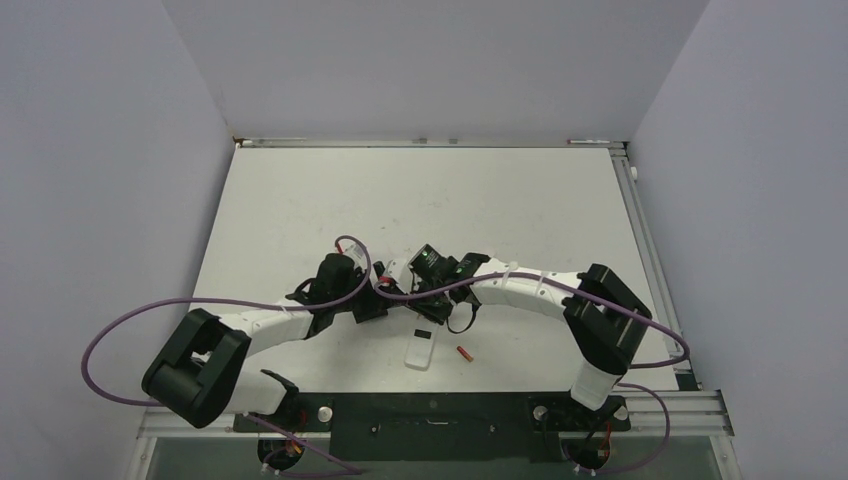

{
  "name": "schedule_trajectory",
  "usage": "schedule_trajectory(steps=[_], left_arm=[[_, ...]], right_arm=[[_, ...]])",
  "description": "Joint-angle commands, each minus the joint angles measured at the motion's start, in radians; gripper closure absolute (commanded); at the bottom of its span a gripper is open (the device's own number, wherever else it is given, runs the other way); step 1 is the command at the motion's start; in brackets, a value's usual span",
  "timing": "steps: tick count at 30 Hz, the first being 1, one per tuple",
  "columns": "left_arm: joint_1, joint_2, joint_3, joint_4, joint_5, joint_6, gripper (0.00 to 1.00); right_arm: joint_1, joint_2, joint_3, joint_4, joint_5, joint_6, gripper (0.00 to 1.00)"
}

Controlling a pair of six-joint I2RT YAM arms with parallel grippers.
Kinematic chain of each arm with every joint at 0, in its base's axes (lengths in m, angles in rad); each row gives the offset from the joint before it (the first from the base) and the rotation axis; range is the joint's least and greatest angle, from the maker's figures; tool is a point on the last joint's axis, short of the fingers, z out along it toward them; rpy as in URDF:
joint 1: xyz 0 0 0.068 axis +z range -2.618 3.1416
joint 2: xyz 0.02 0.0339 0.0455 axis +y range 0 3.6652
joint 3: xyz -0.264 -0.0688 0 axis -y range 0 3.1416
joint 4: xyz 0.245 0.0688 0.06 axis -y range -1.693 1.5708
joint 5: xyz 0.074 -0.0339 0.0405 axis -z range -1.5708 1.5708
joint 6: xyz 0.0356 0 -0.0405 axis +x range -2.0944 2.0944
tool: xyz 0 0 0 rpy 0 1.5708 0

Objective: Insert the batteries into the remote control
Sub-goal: Load the battery into the remote control.

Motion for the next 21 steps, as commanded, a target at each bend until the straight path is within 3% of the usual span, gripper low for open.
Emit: schedule_trajectory(steps=[1,21], left_arm=[[0.005,-0.030,-0.031,-0.076,-0.040,0.017,0.22],[0.005,-0.026,-0.037,-0.067,-0.029,0.018,0.21]], right_arm=[[-0.013,0.005,0.015,0.044,-0.022,0.012,0.69],[-0.017,0.059,0.034,0.055,-0.046,0.013,0.69]])
